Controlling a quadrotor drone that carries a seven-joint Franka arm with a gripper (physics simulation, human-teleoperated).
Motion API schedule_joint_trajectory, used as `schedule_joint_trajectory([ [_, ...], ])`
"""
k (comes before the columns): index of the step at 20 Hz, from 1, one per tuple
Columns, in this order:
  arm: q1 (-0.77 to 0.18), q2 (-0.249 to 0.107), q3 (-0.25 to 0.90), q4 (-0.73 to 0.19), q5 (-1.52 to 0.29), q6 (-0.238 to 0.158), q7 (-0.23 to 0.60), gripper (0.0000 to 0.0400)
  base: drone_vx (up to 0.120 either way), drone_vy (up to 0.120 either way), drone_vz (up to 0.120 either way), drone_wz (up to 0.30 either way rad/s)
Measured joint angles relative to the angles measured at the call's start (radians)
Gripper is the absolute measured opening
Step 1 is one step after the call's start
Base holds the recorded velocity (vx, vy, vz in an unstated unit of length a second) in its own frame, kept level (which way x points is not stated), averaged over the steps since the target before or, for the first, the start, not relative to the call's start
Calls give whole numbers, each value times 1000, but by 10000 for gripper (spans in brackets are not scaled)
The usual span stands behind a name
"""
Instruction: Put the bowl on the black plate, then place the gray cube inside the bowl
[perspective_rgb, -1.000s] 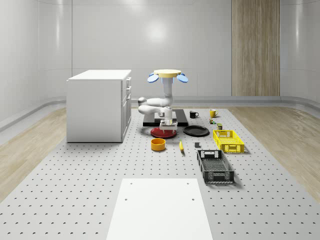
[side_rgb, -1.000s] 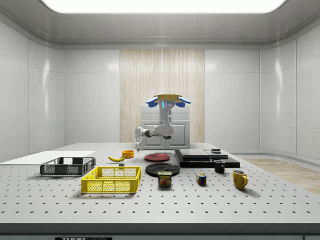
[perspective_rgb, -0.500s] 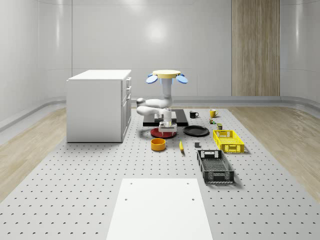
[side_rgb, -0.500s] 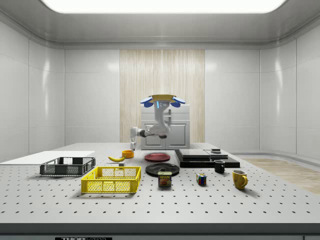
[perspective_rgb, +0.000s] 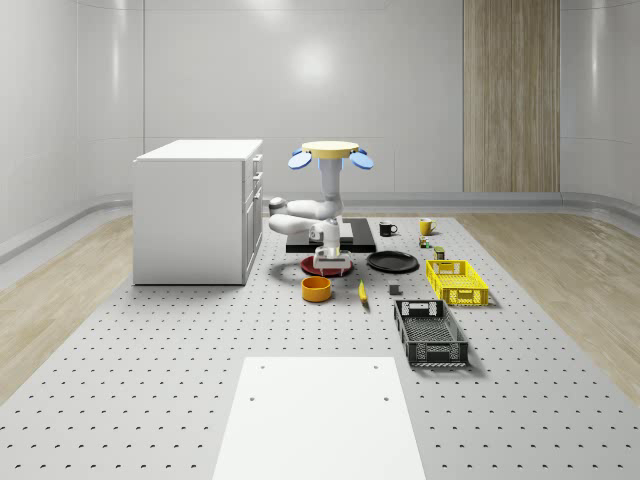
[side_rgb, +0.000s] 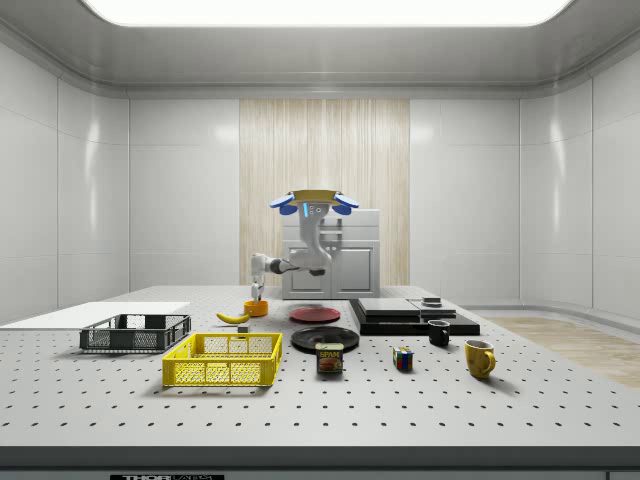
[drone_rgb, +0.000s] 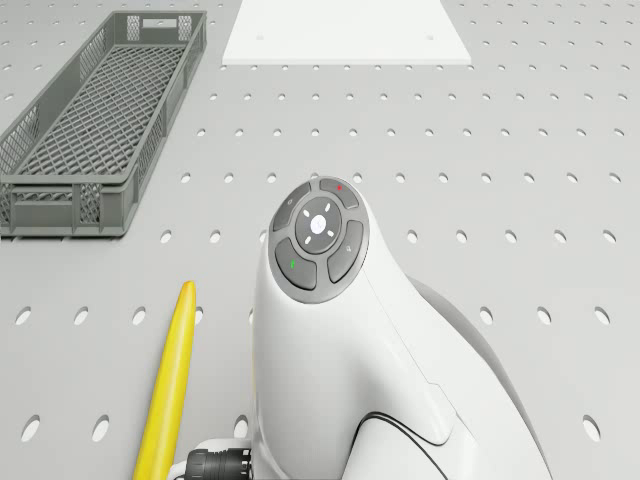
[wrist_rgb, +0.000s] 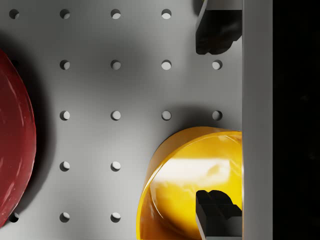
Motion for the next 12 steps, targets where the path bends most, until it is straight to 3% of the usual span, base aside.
schedule_joint_trajectory([
  [4,-2,-7,1,0,3,7,1,400,100,0,0,0],
  [12,2,-25,-67,14,-58,46,-11,400,0,0,0,0],
])
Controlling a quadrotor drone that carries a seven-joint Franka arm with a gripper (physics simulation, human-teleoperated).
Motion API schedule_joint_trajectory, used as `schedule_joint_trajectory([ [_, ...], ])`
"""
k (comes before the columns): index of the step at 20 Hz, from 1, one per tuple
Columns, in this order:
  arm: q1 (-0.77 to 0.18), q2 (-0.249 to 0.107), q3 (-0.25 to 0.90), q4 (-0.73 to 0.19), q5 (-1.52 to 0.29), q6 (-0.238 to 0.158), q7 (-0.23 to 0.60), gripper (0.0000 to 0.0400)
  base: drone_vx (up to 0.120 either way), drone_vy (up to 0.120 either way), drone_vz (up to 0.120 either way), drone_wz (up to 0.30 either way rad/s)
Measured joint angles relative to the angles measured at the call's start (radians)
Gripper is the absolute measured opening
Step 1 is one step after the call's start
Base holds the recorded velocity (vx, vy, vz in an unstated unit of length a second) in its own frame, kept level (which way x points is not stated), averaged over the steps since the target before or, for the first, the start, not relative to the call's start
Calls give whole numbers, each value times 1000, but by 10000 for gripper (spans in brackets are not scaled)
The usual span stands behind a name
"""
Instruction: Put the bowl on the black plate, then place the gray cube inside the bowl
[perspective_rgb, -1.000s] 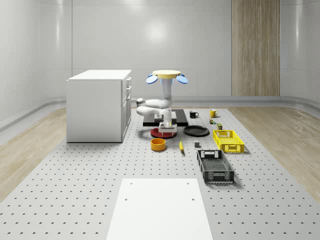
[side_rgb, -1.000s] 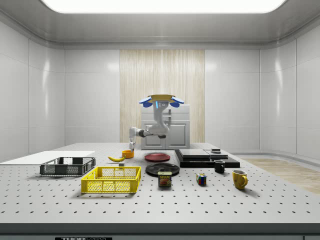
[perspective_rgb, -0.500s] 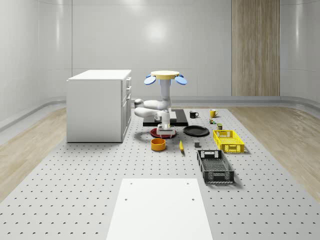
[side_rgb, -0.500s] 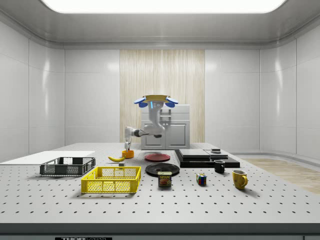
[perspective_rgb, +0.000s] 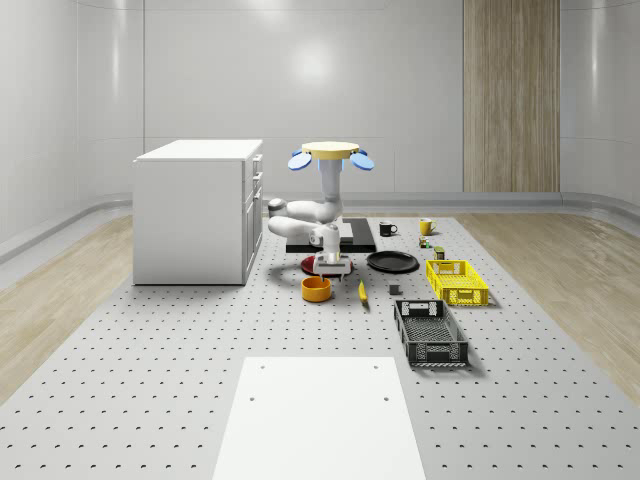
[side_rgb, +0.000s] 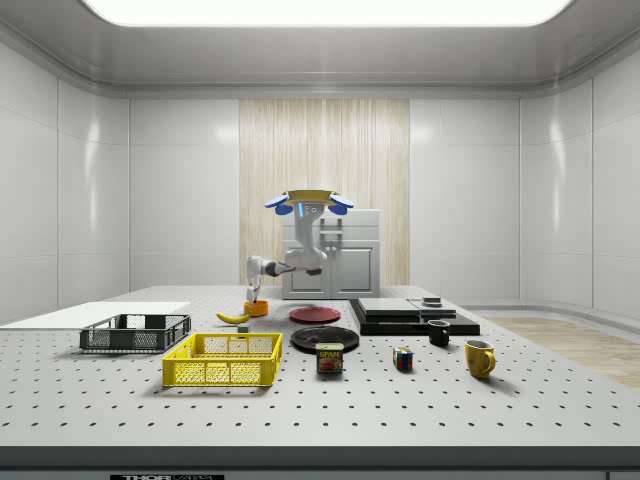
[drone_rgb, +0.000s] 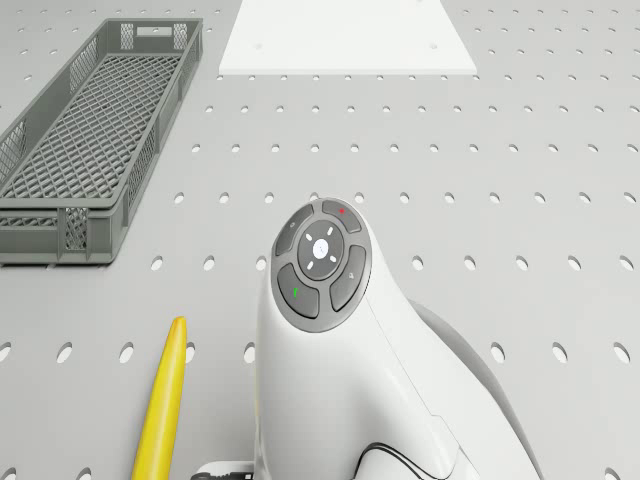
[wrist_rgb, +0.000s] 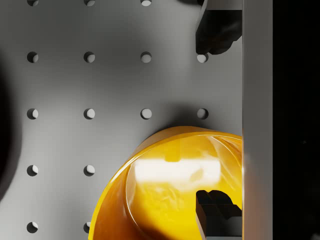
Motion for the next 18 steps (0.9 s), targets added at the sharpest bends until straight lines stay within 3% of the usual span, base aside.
schedule_joint_trajectory([
  [18,-4,-10,-119,49,-109,59,-30,400,0,0,0,0],
])
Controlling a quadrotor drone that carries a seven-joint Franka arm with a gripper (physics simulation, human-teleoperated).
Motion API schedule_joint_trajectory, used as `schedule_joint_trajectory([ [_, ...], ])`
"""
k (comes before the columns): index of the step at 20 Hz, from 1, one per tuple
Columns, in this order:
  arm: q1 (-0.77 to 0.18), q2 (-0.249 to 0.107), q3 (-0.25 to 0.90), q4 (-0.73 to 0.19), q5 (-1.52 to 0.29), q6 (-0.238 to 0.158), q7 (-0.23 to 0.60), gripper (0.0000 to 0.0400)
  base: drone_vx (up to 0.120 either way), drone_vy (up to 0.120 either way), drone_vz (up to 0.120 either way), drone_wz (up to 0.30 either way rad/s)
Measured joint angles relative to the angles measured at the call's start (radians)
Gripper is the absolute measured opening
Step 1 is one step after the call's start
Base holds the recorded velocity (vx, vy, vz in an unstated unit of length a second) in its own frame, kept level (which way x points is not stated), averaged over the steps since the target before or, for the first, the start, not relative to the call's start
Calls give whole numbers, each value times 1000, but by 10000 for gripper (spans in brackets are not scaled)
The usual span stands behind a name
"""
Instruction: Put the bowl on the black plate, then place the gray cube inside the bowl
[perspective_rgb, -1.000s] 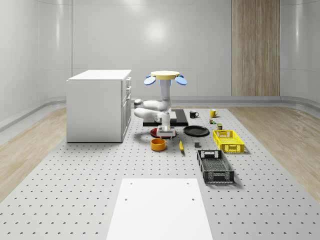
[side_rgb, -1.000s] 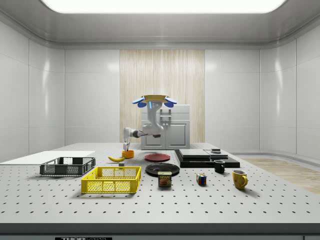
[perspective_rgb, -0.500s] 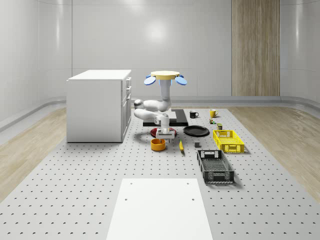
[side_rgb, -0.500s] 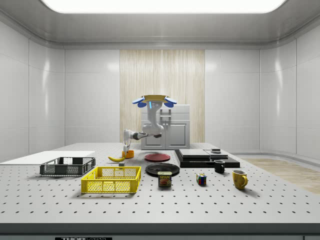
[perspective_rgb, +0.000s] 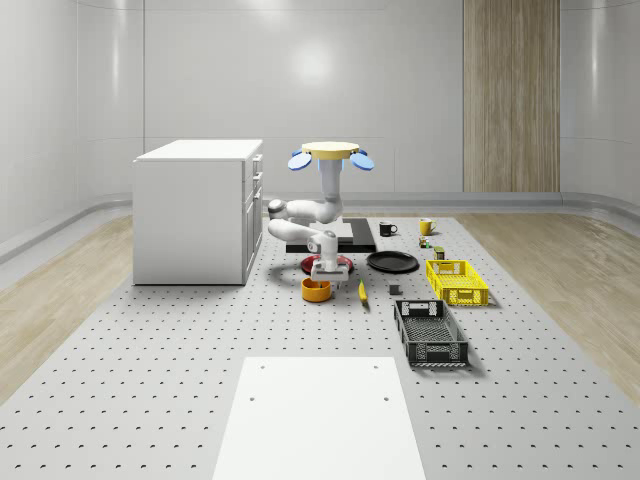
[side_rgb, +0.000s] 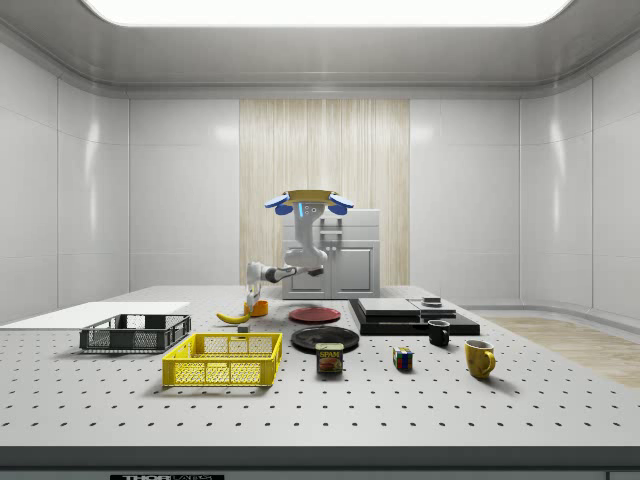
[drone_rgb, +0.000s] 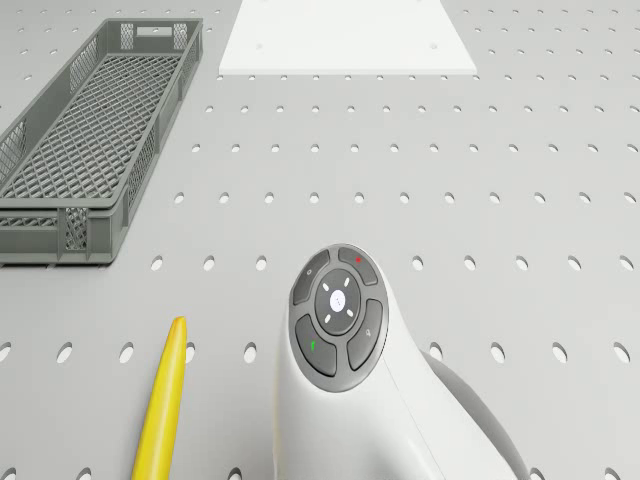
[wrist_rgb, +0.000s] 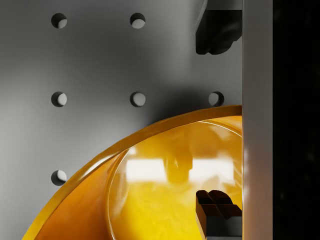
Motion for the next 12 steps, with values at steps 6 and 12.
schedule_joint_trajectory([
  [6,-12,5,-5,7,-6,-1,6,400,0,0,0,0],
  [12,-43,18,0,23,-5,-9,22,400,0,0,0,0],
])
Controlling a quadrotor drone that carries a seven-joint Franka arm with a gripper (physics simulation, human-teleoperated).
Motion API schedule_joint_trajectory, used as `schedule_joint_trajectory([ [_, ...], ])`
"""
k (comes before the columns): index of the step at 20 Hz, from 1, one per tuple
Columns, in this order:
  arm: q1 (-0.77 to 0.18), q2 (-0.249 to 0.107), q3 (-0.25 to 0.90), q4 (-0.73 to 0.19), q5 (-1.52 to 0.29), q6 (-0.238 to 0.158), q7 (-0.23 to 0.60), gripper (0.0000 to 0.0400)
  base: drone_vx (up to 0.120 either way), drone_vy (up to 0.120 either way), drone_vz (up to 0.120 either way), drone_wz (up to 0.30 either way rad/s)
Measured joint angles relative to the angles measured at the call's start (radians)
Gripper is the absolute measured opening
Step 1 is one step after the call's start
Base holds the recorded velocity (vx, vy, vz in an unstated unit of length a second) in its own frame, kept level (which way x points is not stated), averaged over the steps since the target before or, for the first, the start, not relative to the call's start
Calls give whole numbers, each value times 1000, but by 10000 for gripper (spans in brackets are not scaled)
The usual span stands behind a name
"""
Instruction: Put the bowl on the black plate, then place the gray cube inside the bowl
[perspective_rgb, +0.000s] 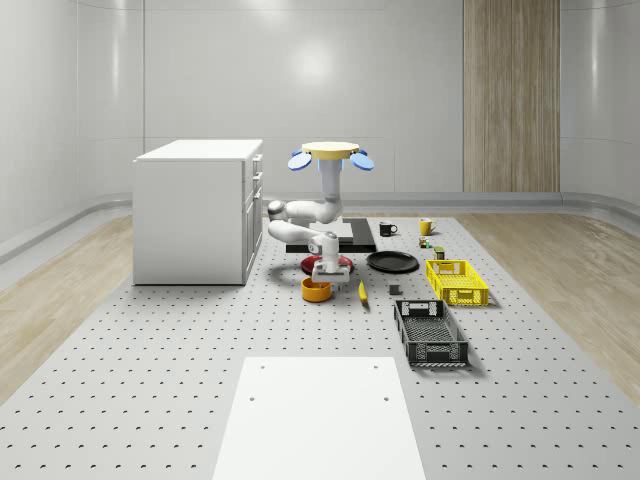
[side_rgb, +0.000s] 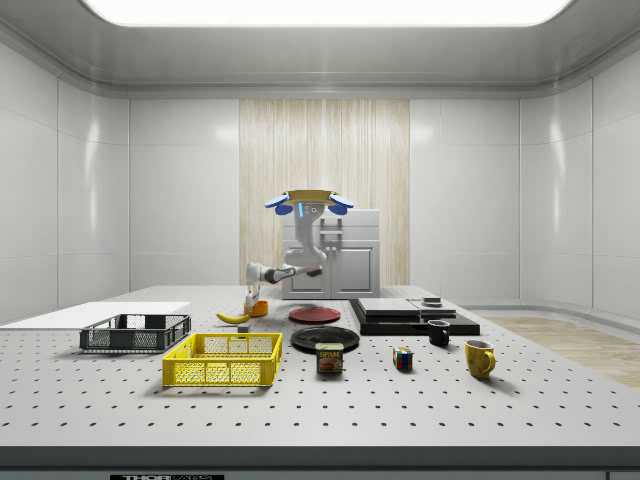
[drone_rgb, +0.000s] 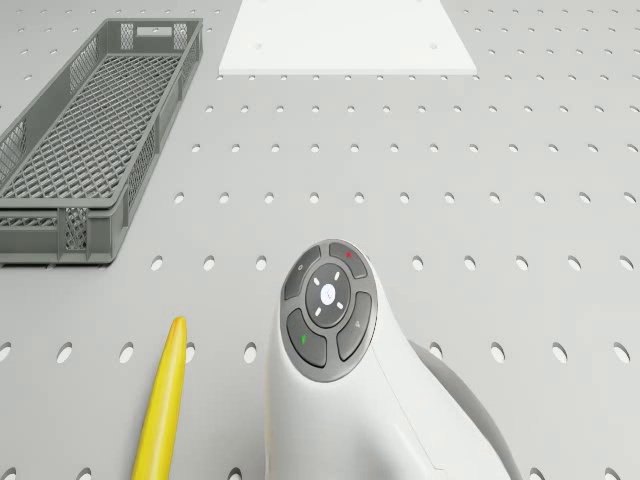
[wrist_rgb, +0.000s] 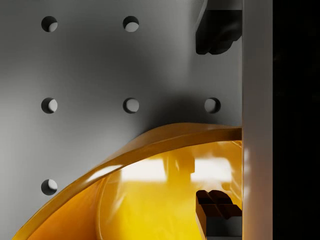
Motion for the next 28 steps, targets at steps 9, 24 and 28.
schedule_joint_trajectory([
  [9,-12,5,11,23,10,1,-11,400,0,0,0,0],
  [24,11,-4,2,5,4,5,-16,141,0,0,0,0],
  [28,14,-5,12,1,13,1,-16,115,0,0,0,0],
])
